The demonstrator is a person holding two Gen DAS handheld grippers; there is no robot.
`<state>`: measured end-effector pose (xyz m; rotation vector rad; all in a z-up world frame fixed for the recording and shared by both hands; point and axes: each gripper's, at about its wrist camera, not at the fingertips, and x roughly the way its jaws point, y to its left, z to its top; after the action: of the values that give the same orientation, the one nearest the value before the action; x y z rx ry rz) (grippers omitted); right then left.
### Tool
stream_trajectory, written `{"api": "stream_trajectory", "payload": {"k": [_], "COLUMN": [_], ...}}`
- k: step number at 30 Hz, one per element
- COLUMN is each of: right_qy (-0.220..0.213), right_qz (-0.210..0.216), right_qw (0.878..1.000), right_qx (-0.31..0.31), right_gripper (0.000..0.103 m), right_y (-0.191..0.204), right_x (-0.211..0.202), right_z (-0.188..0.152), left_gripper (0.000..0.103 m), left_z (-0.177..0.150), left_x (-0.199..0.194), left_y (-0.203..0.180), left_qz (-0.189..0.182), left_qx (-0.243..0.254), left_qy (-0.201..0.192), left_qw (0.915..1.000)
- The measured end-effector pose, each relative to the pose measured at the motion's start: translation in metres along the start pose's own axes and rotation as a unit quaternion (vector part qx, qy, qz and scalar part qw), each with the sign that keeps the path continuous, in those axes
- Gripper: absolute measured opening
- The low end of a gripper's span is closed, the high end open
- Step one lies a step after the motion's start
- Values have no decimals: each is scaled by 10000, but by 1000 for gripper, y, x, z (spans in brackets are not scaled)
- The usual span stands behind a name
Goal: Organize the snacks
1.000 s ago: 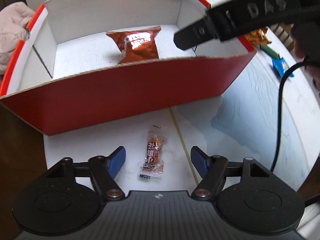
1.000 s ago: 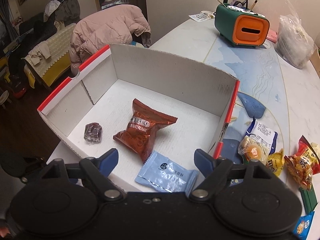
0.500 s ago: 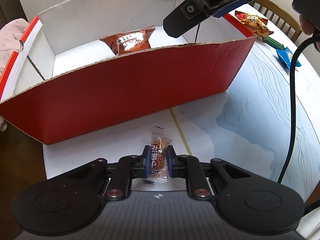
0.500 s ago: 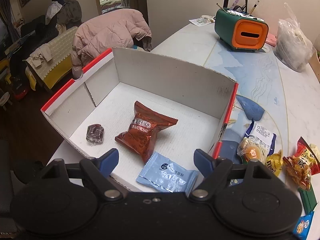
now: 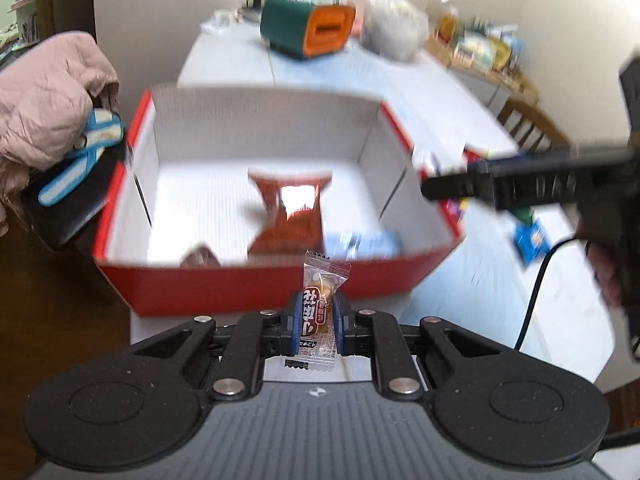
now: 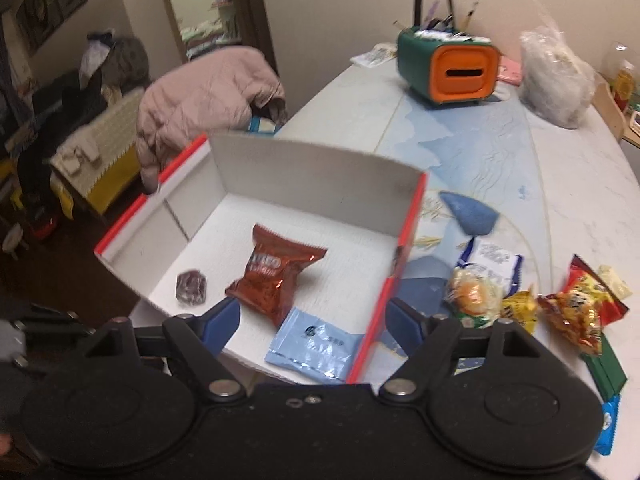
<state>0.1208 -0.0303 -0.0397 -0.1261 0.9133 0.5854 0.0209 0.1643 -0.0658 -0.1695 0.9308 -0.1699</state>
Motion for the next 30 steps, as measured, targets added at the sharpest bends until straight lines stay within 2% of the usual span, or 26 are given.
{"api": "stream_trajectory", "payload": {"k": [3,5,8,12,17,20,25,26,28,30], "right_qy": [-131,-201,-222,-133,-140,-135,-116,-119,-127,-130], "right_qz": [-10,-48,-193,-240,-304,-342,-415,-438,-493,-531], "right_qw": [9997,9993,9985,9969,9959,9951,9936,9934,9933,9932], "right_qx": [204,306,453,739,839,913,1043,1049,1034,1023], "right_gripper": [80,80,80,81,81,82,83,83,83,84], "right_y": [-14,-23,-36,-52,-65,-76,-101,-106,-116,-127], "right_x": [-13,-19,-23,-25,-36,-44,-59,-62,-69,-75], "right_z": [1,1,-1,-11,-23,-32,-47,-50,-55,-60], "left_gripper": [15,15,15,15,17,28,32,38,56,58], "left_z": [18,31,46,53,54,55,56,57,59,60], "left_x": [-9,-4,18,42,53,56,51,51,50,49], "left_y": [2,7,16,24,17,11,-13,-19,-33,-48], "left_qz": [7,147,599,1003,937,842,678,643,554,471], "left_qx": [-109,-180,-394,-616,-646,-769,-759,-734,-729,-716], "left_qy": [-203,-237,-7,225,404,434,289,249,137,-18], "left_qw": [9997,9994,9974,9928,9927,9925,9944,9949,9957,9963]}}
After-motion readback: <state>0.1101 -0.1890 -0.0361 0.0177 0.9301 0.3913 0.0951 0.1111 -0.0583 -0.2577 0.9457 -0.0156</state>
